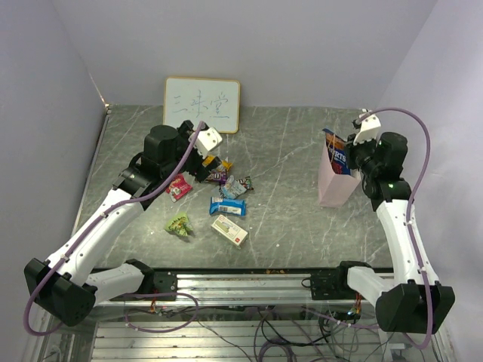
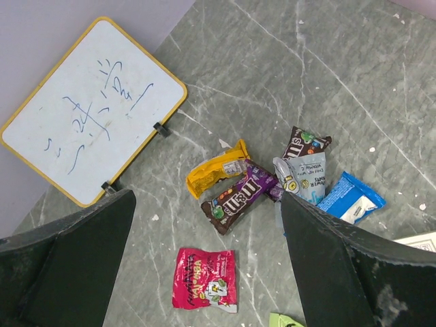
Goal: Place the snacks into the paper bag
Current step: Place the snack in the paper bag, then move the paper bag to the center of the board.
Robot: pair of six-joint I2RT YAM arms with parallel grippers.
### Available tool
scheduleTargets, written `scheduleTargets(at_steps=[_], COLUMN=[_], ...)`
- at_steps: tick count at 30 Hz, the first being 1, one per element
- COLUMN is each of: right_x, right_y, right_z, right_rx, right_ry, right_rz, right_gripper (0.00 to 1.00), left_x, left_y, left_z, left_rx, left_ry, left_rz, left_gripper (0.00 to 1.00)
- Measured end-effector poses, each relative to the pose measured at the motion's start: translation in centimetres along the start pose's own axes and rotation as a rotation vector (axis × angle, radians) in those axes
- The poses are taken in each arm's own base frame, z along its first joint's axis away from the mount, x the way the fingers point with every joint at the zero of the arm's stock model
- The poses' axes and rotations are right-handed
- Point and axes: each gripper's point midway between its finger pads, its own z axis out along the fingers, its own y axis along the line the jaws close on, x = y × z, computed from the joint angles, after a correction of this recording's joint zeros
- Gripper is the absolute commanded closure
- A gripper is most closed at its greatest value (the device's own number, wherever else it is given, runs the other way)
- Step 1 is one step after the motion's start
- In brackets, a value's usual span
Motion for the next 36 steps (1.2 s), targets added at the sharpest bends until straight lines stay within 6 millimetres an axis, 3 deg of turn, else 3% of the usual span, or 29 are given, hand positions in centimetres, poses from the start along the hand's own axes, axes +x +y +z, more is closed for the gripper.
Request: scheduleTargets(at_steps=[3, 7, 19, 27, 32, 36], right_x=[1.3, 2.4, 1.5, -1.3, -0.1, 2.0], right_y=[-0.1, -0.2, -0.3, -0.4, -0.9, -1.7], right_z=[0.2, 0.3, -0.4, -2.5, -4.0, -4.5], right_rx=[0.017, 0.031, 0.02, 0.016, 0.066, 0.135], right_ry=[0.033, 0.06, 0.07, 0.059, 0.111, 0.169], right_rz=[0.011, 0.017, 0.0, -0.018, -0.012, -0.003], right_gripper=[0.92, 0.81, 0.51, 0.49, 0.5, 0.5], left_x=[0.0, -0.1, -0.2, -0.1, -0.1, -0.2], left_y=[-0.1, -0.2, -0.3, -0.4, -0.4, -0.6], left_z=[0.0, 0.0, 0.0, -0.3, -0.4, -0.6], left_rx=[0.006, 0.011, 0.02, 0.02, 0.02, 0.027], left_ry=[-0.003, -0.005, -0.011, -0.015, -0.017, -0.026], left_rz=[0.0, 0.004, 0.015, 0.027, 0.028, 0.029], left_gripper=[0.0, 0.0, 0.0, 0.0, 0.0, 0.01])
